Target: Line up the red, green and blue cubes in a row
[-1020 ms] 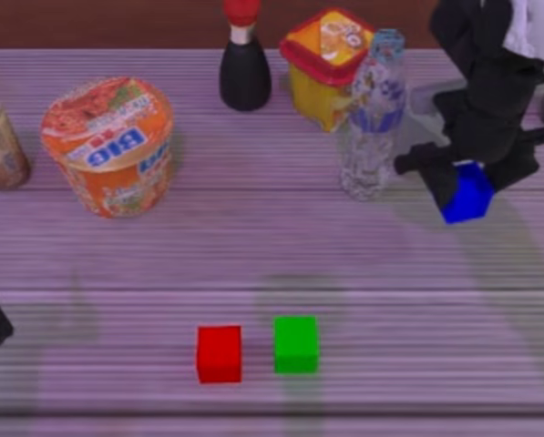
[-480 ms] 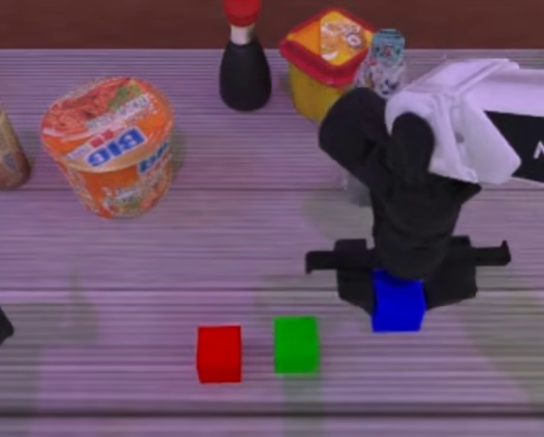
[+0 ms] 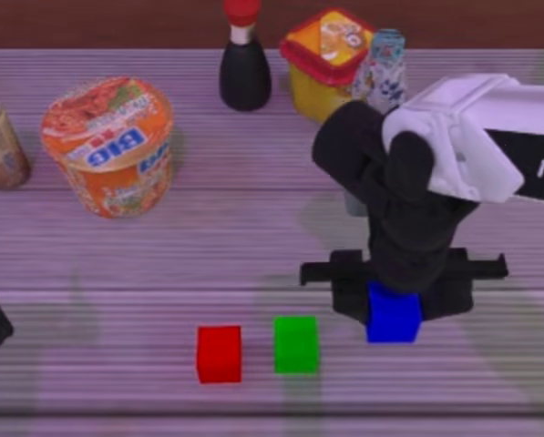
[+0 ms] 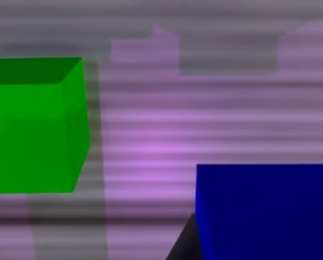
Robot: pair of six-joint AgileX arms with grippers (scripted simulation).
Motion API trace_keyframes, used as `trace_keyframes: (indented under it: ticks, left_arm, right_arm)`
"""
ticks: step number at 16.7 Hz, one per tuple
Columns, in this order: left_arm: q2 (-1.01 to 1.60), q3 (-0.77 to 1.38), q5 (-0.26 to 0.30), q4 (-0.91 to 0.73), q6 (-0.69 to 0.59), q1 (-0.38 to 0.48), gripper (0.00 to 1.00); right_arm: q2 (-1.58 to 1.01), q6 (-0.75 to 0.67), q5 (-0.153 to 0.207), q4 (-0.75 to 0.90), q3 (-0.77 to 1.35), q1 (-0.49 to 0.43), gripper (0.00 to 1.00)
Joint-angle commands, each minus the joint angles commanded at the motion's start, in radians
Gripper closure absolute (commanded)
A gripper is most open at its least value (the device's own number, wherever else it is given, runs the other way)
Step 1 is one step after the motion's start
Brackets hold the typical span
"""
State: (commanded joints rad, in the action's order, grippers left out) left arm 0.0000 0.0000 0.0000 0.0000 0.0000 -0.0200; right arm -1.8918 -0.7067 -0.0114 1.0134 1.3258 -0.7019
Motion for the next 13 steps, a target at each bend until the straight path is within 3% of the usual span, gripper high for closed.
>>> trace_keyframes:
  ticks: [6, 11, 13]
  left_arm:
    - [0.0, 0.0, 0.0, 0.0, 0.0, 0.0, 0.0]
    - [0.0, 0.0, 0.0, 0.0, 0.0, 0.0, 0.0]
    - [0.0, 0.0, 0.0, 0.0, 0.0, 0.0, 0.0]
  right_arm:
    - [-0.084, -0.005, -0.001, -0.217, -0.12, -0.003, 1.0]
    - [-0.1, -0.005, -0.002, -0.245, -0.14, -0.005, 1.0]
    - [-0.1, -0.005, -0.002, -0.245, -0.14, -0.005, 0.85]
